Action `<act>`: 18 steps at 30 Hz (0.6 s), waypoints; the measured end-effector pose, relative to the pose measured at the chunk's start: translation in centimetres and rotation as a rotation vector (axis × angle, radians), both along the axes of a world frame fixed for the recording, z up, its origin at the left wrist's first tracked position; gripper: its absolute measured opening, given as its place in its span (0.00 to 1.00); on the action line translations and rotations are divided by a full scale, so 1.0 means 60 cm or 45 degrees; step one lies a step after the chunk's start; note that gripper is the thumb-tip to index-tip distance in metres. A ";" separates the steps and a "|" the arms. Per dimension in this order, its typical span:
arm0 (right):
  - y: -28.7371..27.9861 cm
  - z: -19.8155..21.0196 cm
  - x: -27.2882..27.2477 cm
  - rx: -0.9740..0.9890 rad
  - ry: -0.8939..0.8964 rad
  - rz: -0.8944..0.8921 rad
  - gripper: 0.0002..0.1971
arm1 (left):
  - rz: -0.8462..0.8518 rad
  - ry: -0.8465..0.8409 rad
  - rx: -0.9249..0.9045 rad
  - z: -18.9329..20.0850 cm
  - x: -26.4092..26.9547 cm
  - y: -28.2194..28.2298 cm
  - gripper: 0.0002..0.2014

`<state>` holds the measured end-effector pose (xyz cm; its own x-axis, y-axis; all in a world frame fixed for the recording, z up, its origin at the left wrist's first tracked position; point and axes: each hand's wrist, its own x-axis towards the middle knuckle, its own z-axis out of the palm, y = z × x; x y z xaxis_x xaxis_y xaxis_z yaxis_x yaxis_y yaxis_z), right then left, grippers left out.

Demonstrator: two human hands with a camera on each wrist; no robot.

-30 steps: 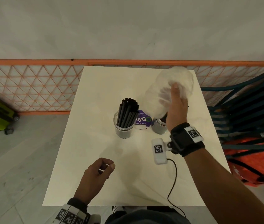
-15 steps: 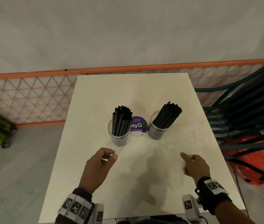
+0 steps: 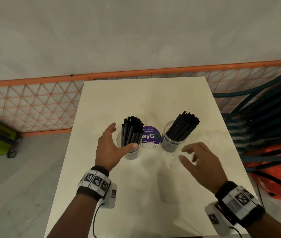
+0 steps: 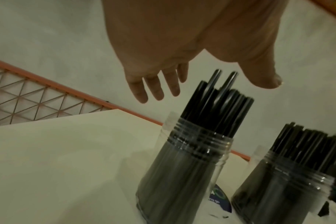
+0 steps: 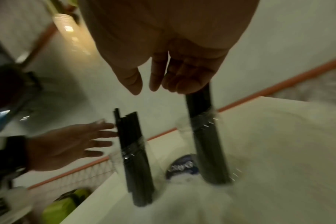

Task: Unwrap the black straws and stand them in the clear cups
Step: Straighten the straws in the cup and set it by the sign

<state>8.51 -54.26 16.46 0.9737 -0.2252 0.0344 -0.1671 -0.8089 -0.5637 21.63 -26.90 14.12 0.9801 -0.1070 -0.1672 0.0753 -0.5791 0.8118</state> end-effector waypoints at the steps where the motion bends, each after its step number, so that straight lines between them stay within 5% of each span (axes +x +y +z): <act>1: 0.019 0.008 0.022 0.006 -0.057 0.111 0.12 | -0.036 -0.007 0.018 -0.006 0.012 -0.009 0.56; 5: 0.107 0.029 0.123 -0.016 -0.168 0.424 0.28 | -0.118 -0.117 0.049 -0.026 0.046 -0.039 0.59; 9: 0.166 0.019 0.196 -0.060 -0.151 0.503 0.41 | -0.195 -0.292 0.218 -0.053 0.053 -0.051 0.42; 18: 0.185 -0.040 0.207 -0.188 -0.079 0.520 0.34 | -0.181 -0.375 0.203 -0.079 0.051 -0.052 0.31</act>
